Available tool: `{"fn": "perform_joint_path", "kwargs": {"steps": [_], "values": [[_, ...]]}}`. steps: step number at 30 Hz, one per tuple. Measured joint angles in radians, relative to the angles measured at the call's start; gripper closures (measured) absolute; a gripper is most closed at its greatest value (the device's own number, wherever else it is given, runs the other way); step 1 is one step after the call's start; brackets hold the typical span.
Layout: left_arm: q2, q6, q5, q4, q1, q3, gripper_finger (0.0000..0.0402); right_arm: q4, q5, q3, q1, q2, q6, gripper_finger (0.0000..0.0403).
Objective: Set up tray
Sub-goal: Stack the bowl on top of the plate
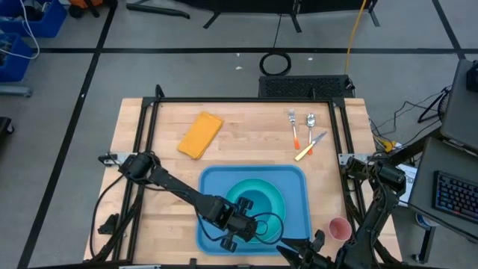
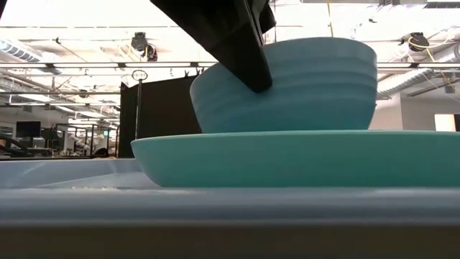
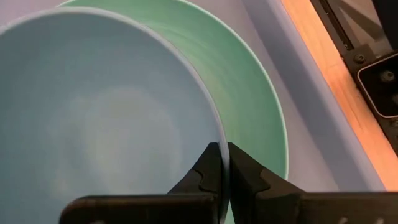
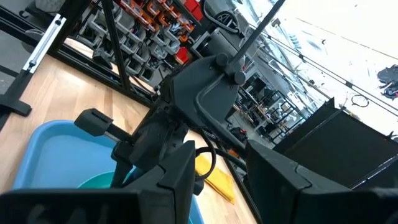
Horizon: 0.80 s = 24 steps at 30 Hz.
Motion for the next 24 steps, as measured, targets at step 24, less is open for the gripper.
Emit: {"fn": "perform_joint_path", "kwargs": {"steps": [24], "values": [[0.002,-0.02,-0.014,0.049,-0.008,-0.002,0.0323,0.003,-0.001,-0.004,0.0,0.0,0.004,0.0273]]}}
